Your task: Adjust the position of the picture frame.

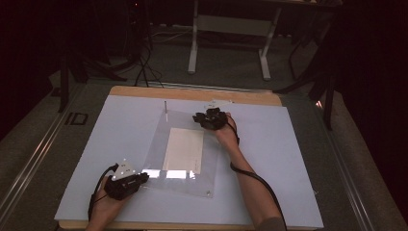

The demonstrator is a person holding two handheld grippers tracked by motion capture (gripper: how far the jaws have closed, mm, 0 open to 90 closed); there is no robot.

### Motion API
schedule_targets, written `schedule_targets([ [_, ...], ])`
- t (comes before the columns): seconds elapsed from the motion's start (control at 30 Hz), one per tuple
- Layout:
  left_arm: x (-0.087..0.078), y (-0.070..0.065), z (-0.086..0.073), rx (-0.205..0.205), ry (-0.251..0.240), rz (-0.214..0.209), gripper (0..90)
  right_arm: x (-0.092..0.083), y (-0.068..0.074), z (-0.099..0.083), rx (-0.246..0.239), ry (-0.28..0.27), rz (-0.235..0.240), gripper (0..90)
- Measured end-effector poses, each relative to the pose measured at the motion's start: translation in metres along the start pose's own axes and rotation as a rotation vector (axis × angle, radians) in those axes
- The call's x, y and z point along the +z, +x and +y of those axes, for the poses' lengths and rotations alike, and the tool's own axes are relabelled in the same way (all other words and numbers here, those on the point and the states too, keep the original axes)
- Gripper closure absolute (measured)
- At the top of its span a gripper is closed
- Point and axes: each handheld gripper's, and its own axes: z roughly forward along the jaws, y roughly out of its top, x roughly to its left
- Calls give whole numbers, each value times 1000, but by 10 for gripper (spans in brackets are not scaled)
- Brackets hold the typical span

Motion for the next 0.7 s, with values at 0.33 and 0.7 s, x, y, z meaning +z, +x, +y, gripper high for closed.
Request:
schedule_targets([
  [0.33, 0, -1, -3, -28, -23, 7, 833, 55, 4, 31, 13, -12, 37, 711],
  [0.7, 0, -1, -4, -29, -29, 9, 832, 104, 17, 49, 20, 17, 23, 673],
])
